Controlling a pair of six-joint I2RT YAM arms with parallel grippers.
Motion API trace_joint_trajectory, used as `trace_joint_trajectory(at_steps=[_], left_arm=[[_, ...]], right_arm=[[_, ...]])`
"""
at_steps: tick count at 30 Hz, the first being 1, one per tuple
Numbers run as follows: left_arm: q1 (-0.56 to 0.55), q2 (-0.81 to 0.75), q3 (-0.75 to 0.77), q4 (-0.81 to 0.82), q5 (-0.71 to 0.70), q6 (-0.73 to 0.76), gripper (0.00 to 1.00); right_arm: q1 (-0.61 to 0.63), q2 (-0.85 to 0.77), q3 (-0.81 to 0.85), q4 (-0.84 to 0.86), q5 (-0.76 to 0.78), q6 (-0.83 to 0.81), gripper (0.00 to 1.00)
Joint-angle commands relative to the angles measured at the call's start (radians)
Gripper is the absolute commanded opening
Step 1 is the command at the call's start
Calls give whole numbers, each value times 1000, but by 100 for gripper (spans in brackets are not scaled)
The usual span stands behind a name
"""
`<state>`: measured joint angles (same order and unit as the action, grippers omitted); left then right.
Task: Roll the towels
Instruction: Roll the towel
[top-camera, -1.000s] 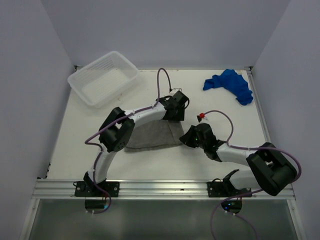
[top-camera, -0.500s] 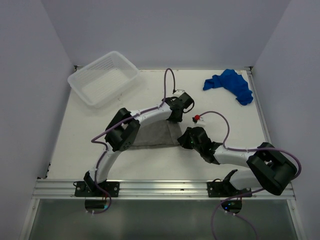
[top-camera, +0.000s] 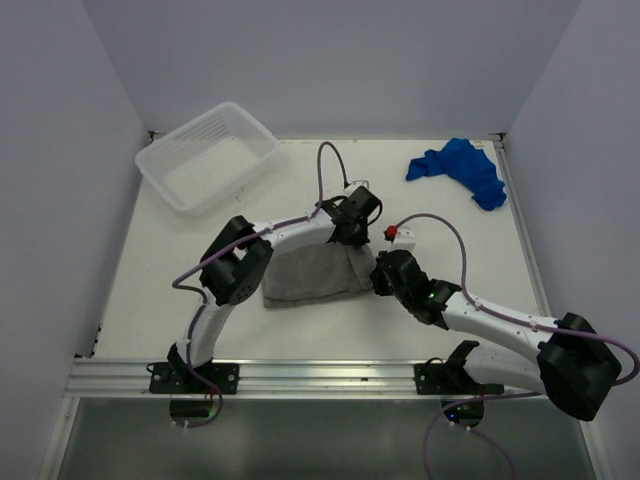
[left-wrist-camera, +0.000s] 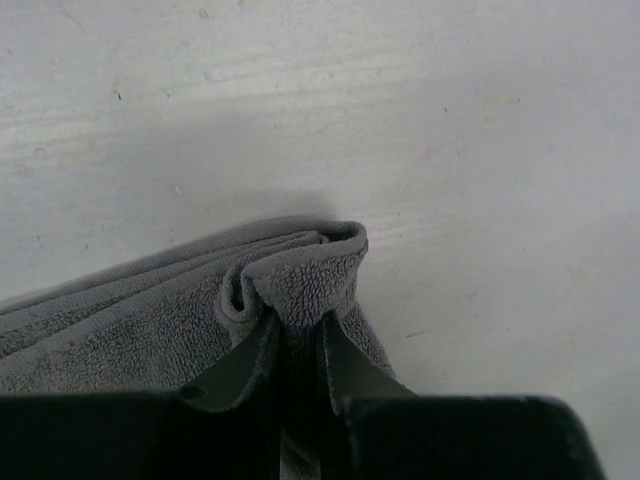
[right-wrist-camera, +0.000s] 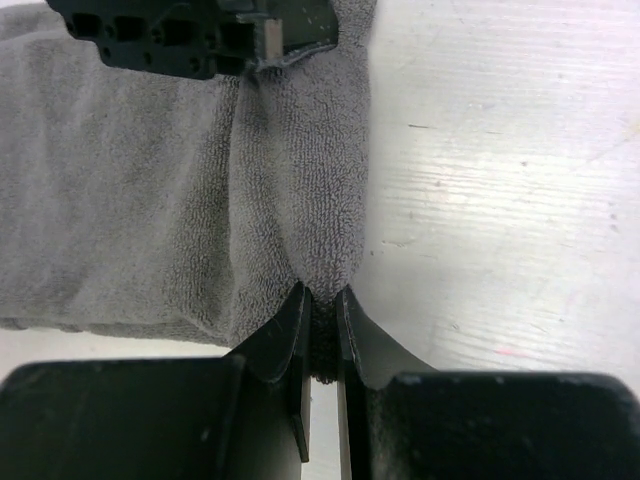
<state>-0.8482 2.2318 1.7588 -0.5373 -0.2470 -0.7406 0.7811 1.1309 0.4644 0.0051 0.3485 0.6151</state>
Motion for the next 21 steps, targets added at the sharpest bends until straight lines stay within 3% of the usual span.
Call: trace_joint_trajectory(at_steps=[1,6,11,17,21], left_arm=[[52,-87,-152,219,92,-89,0],[78,-213,-358,517,158,-149,0],[101,-277,-494,751,219,-178,0],[120,-322,-602,894,241,-143,0],[130,-331,-651,953,242,-120,0]], right_arm=[[33,-39,57,-192,107,-104,0],[165,38,152,-312,277,-135,0],[305,130,232,-442,559,-75,0],[427,340,370,-615,766,0,0],[484,483,457,-703,825,8,0]])
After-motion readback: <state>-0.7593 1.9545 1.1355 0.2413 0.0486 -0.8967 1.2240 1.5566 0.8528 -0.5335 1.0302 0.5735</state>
